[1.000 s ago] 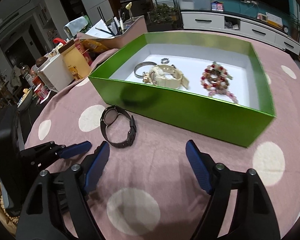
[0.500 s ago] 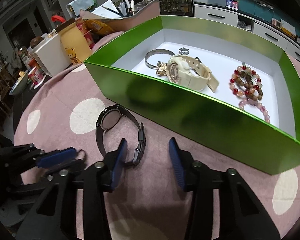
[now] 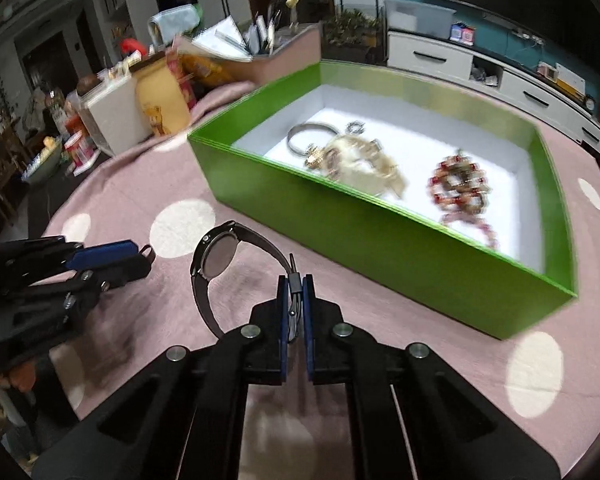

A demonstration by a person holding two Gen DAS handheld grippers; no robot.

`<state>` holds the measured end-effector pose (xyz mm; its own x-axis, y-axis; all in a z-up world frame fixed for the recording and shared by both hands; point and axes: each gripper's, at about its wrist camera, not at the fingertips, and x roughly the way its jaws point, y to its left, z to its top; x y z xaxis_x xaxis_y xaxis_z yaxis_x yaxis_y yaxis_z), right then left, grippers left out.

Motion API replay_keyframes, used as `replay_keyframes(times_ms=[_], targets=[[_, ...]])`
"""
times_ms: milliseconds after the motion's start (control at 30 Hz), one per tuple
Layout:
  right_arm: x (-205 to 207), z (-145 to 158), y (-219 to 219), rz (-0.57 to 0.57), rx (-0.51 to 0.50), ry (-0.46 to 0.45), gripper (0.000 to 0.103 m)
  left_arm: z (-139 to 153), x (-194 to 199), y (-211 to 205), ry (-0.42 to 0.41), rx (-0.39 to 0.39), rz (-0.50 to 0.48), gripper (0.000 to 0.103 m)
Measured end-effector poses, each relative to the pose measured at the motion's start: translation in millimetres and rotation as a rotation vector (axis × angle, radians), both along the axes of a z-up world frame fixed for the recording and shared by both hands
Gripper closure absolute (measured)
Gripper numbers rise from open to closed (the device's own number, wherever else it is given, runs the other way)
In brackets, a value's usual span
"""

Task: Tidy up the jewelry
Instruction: 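Carry the small ring into the green box while the right carries the black watch there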

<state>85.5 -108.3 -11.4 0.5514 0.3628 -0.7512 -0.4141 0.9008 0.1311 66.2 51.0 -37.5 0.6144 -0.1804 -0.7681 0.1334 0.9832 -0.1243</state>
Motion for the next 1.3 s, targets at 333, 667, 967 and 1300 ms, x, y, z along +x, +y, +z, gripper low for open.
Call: replay_keyframes(times_ms=[333,667,967,1300], targets=[[-7.1,57.7,-56.4,-0.118,0.044,-0.136,0.097,39.3,21.3,-27.3,-0.053,0.000,-0.041,0.084],[5.3,79.8,-86.2,-0.189,0.053,-0.187,0.097,70.5,55.0,-65.6,-0.091,0.019,-0.088,0.084],[25.6,83.5,-98.6,-0.234,0.059,-0.193,0.097,80.7,90.4,-86.1,-0.102,0.031,-0.106,0.084],[57.6,76.6,-104.0,-0.251,0.050,-0.179,0.097,75.7,132.2,-102.0,-0.093,0.066,-0.106,0.084]])
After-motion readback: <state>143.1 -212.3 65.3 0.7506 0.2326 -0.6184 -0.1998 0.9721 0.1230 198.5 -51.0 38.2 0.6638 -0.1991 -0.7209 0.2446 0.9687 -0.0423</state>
